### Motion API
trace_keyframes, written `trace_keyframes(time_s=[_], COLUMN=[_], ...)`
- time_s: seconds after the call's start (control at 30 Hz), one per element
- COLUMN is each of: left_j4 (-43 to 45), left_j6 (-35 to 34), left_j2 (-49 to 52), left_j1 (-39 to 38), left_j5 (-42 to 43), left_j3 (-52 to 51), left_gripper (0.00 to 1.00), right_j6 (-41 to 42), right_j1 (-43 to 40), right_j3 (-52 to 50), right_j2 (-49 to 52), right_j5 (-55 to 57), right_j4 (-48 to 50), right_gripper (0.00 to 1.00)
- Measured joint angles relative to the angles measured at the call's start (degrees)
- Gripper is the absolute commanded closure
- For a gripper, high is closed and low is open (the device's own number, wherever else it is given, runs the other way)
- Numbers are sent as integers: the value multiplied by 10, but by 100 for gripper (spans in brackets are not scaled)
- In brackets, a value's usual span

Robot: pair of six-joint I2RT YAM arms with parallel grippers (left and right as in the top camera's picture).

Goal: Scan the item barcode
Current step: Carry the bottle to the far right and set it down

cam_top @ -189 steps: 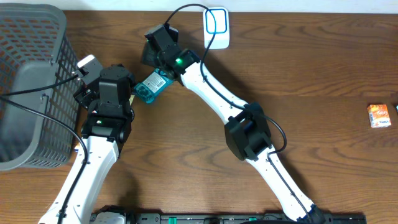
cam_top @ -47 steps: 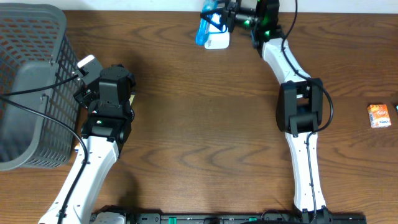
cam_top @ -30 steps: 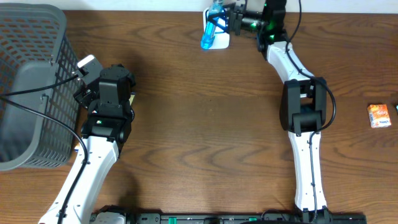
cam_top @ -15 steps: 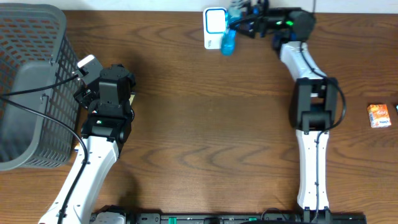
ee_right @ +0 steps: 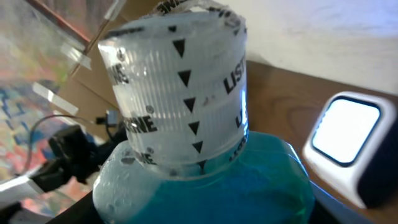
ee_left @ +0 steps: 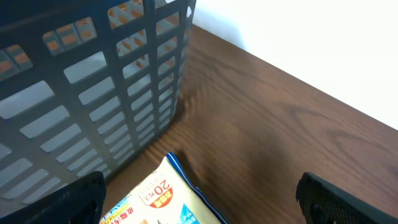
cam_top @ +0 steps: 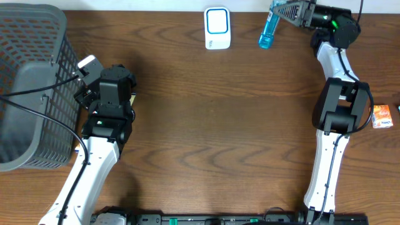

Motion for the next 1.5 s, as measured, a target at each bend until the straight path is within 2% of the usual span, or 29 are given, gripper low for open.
trace_keyframes(time_s=[0.23, 0.4, 0.47, 0.57, 0.7, 0.8, 0.83, 0.87, 0.93, 1.07, 1.27, 1.4, 1.5], left_j4=[0, 0, 0, 0, 0, 0, 0, 1, 1, 0, 0, 0, 0], left_j6=[0, 0, 0, 0, 0, 0, 0, 0, 0, 0, 0, 0, 0], left_j2=[0, 0, 0, 0, 0, 0, 0, 0, 0, 0, 0, 0, 0], left_j1=[0, 0, 0, 0, 0, 0, 0, 0, 0, 0, 0, 0, 0], left_j5=[0, 0, 0, 0, 0, 0, 0, 0, 0, 0, 0, 0, 0], left_j3=[0, 0, 0, 0, 0, 0, 0, 0, 0, 0, 0, 0, 0], left_gripper=[2, 2, 2, 2, 2, 2, 2, 2, 2, 2, 2, 2, 2], right_j6=[28, -10, -60, -176, -384, -550, -613, -648, -728, -813, -836, -825, -812], right_j1=[10, 24, 35, 57, 76, 86, 93, 97, 114, 146, 122, 64, 10], right_j3=[0, 4, 9, 17, 24, 27, 27, 24, 21, 12, 7, 7, -3], right_j2=[-108, -233, -279, -338, -385, -396, -396, -396, -391, -373, -362, -362, -362], right_j5=[0, 1, 1, 5, 61, 168, 243, 286, 455, 797, 1140, 1235, 1270], right_j4=[-35, -118, -196, -372, -670, -918, -1026, -1075, -1214, -1420, -1605, -1642, -1639], right_gripper=[71, 72, 71, 65, 65, 68, 69, 68, 68, 65, 75, 77, 70])
